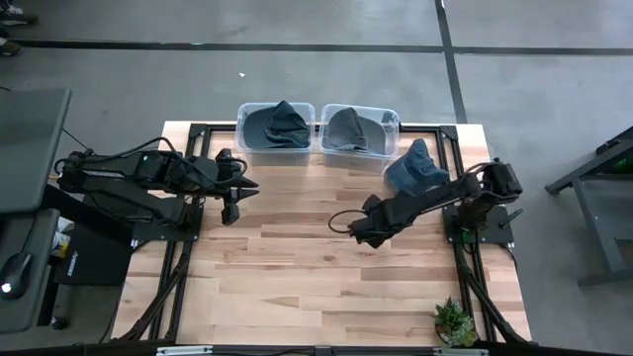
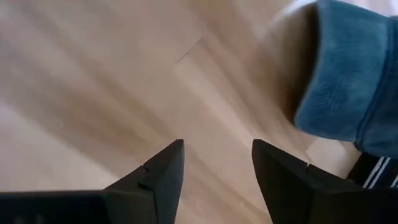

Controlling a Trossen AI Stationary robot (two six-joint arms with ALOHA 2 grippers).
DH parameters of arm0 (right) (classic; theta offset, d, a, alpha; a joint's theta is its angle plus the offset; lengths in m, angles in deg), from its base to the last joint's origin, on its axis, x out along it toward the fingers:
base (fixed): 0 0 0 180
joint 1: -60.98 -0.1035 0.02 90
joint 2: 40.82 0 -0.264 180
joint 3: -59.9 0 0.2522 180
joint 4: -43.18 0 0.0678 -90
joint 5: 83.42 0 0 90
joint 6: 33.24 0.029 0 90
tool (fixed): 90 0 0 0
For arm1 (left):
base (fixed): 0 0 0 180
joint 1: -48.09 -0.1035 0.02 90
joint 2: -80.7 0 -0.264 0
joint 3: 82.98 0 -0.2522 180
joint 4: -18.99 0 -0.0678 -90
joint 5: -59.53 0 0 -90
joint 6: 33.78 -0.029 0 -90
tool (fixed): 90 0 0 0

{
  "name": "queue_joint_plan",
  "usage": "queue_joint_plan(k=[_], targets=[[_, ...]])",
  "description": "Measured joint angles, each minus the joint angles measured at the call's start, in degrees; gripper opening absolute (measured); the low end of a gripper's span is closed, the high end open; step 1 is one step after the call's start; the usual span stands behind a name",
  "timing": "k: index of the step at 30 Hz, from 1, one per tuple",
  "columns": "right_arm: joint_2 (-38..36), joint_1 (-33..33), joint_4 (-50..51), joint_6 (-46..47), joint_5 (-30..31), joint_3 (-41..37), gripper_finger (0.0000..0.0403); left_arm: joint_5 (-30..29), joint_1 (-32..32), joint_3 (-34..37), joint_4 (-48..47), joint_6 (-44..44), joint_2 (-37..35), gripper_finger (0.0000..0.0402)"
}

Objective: Pick and place caps into container
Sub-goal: Put the blue cap into the left transparent container

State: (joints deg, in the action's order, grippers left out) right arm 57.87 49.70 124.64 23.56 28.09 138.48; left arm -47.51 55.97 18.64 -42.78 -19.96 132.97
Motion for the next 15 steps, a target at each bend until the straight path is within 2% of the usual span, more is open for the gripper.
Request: queue_joint_plan(k=[4,11,15], targets=[[0.0,0.9,0.0,4.7,2.2,0.0,0.0207,0.0,0.0,0.0,-0.1,0.0,0.0,0.0074],[0.0,3.2,-0.1,6.3,4.3,0.0,0.0280,0.0,0.0,0.0,-0.2,0.0,0.0,0.0074],[0.0,5.4,0.1,6.1,7.1,0.0,0.0295,0.1,0.0,0.0,-0.2,0.0,0.0,0.0074]])
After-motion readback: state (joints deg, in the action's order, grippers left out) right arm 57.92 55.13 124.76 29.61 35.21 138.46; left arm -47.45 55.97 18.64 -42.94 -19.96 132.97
